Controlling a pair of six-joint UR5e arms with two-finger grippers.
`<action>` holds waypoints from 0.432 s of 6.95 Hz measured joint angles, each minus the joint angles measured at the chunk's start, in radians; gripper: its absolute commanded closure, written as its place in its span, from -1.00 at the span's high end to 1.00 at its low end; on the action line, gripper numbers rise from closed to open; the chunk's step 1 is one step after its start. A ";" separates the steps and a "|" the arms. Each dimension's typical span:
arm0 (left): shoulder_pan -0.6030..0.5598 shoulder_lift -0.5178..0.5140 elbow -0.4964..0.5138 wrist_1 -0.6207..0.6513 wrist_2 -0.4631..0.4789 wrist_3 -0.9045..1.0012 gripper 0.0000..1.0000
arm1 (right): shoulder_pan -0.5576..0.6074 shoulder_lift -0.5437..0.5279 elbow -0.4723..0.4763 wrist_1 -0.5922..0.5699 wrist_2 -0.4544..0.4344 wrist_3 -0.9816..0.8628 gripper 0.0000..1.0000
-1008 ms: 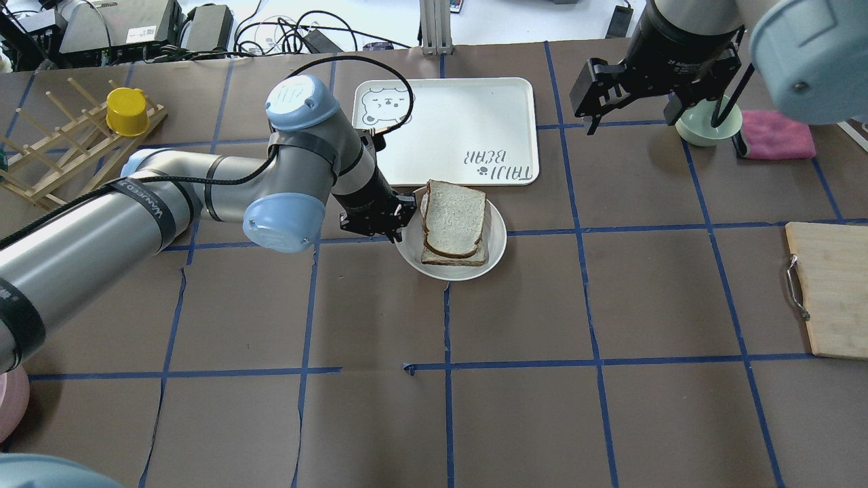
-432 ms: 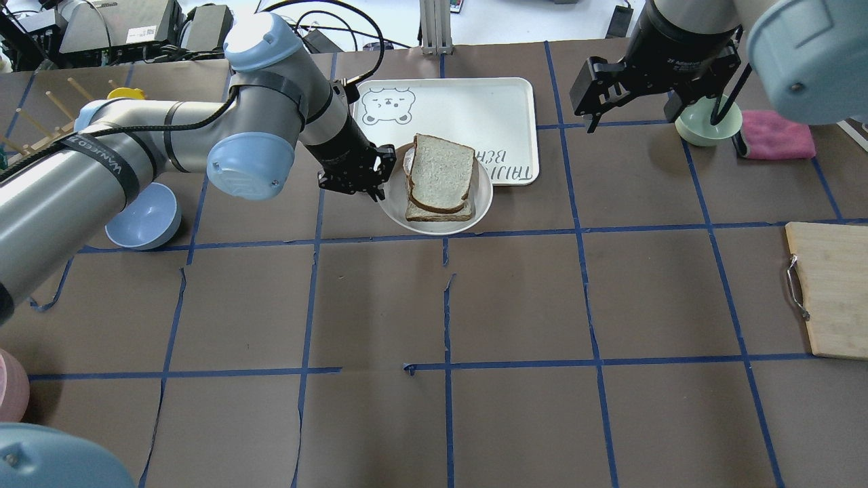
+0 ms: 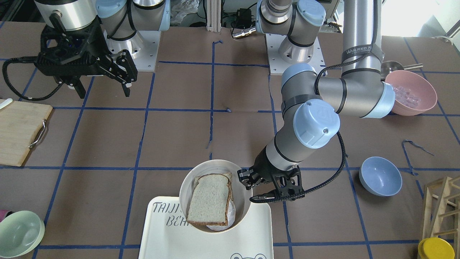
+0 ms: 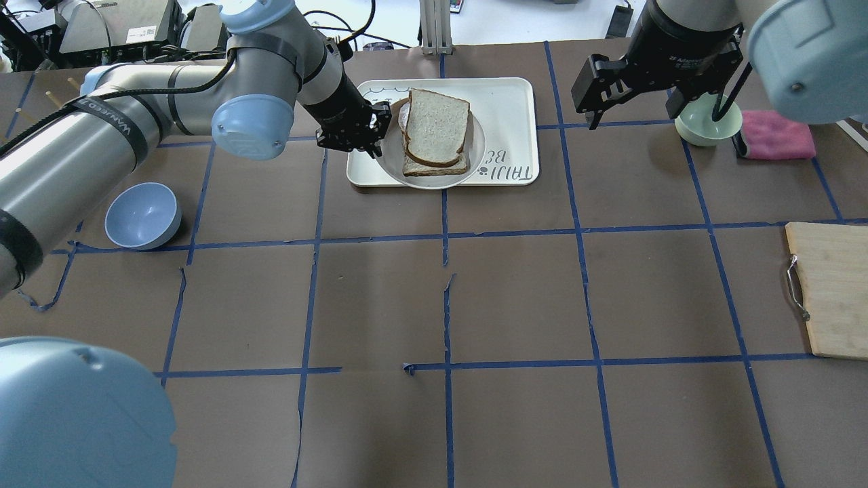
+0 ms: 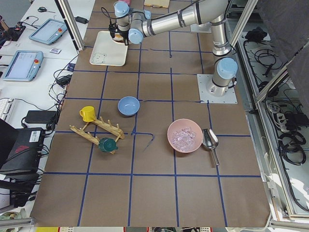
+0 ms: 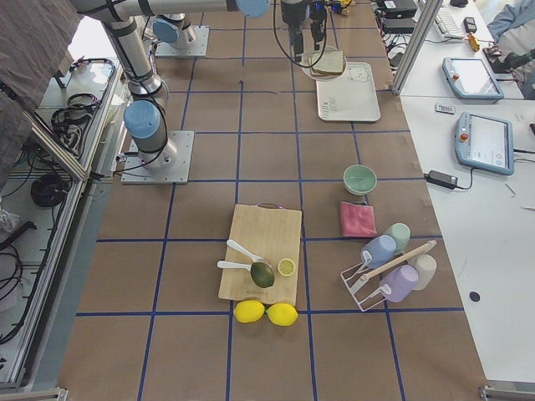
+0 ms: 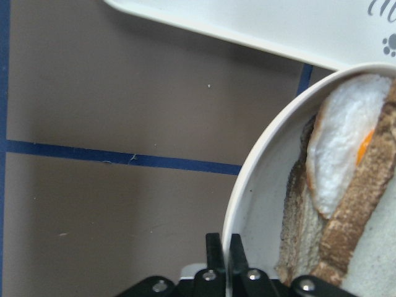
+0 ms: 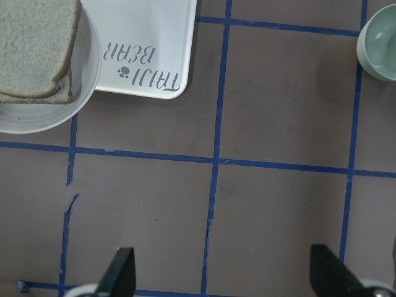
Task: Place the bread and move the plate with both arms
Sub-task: 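Slide the plate with the left gripper onto the bear tray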
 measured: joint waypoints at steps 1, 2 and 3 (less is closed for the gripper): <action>0.000 -0.059 0.039 0.048 -0.003 -0.003 -1.00 | 0.000 0.000 0.000 -0.007 -0.006 -0.008 1.00; 0.001 -0.111 0.063 0.097 -0.018 -0.006 -1.00 | 0.000 0.001 0.001 -0.012 -0.009 -0.011 1.00; 0.001 -0.159 0.076 0.153 -0.044 -0.007 -1.00 | 0.001 0.001 0.001 -0.016 -0.011 -0.011 1.00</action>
